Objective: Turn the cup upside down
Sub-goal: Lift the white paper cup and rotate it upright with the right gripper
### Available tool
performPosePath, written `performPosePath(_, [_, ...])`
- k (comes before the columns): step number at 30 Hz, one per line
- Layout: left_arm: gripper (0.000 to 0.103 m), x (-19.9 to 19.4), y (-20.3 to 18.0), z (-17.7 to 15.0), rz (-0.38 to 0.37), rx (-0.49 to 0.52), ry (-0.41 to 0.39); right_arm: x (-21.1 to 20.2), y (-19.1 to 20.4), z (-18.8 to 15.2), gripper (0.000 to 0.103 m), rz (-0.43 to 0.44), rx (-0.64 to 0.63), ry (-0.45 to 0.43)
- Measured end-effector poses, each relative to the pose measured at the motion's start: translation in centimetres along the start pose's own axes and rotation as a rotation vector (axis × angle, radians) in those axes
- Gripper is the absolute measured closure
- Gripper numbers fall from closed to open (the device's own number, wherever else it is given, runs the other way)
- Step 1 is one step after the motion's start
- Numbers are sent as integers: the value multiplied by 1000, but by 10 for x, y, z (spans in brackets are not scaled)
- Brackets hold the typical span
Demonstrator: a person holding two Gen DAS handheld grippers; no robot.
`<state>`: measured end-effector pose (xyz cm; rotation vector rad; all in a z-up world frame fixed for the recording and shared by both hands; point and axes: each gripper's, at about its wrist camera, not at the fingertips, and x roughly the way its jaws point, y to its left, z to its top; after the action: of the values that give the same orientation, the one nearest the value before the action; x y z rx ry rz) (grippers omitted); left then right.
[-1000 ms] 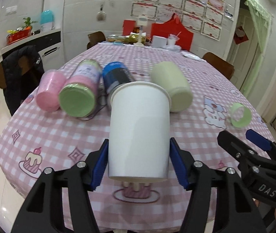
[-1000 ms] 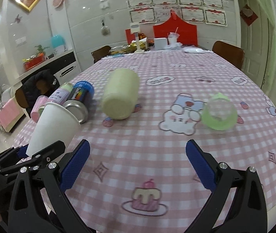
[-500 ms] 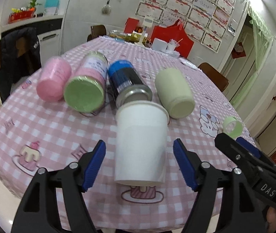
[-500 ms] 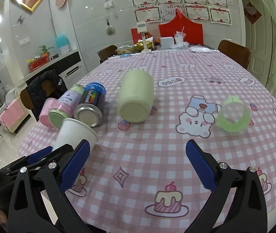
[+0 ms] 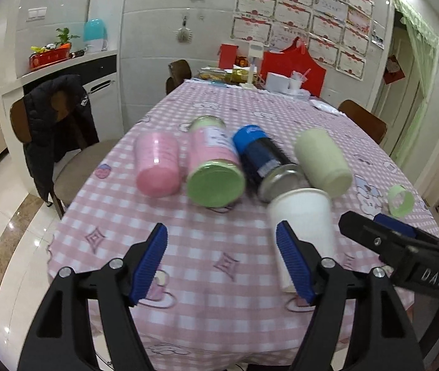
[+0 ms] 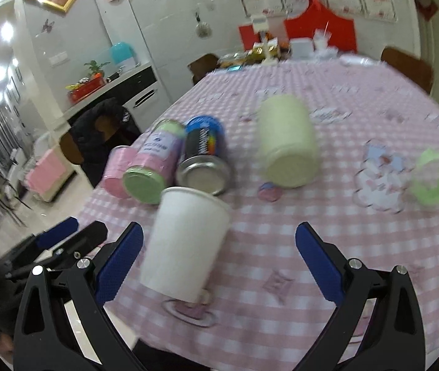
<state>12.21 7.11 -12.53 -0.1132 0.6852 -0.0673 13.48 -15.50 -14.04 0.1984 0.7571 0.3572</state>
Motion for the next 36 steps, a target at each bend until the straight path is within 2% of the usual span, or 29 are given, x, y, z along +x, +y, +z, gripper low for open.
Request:
performPosePath(5, [31,9,14,4,-15,-38,7,24,6,3,8,68,56,74])
performPosePath(8, [31,15,21,6,10,-51,7,32,9,6,8,53,67,82])
performPosePath(16, [31,35,30,6,12,-85,34,46,10,13,9,46,75,97])
performPosePath(18, [31,39,29,6,13,-86,42,52,8,13,14,60,88,117])
performPosePath(20, [31,41,28,5,8,-86,44,56,6,12,28,57,93,126])
performPosePath(23, [31,42,26,5,-2,-87,48,56,4,13,32,69,103,130])
performPosePath(30, [31,36,18,5,-16,-80,40,38,6,17,33,52,45,83])
performPosePath(36, [31,27,1,4,-50,-67,21,6,5,17,33,-44,-47,-14])
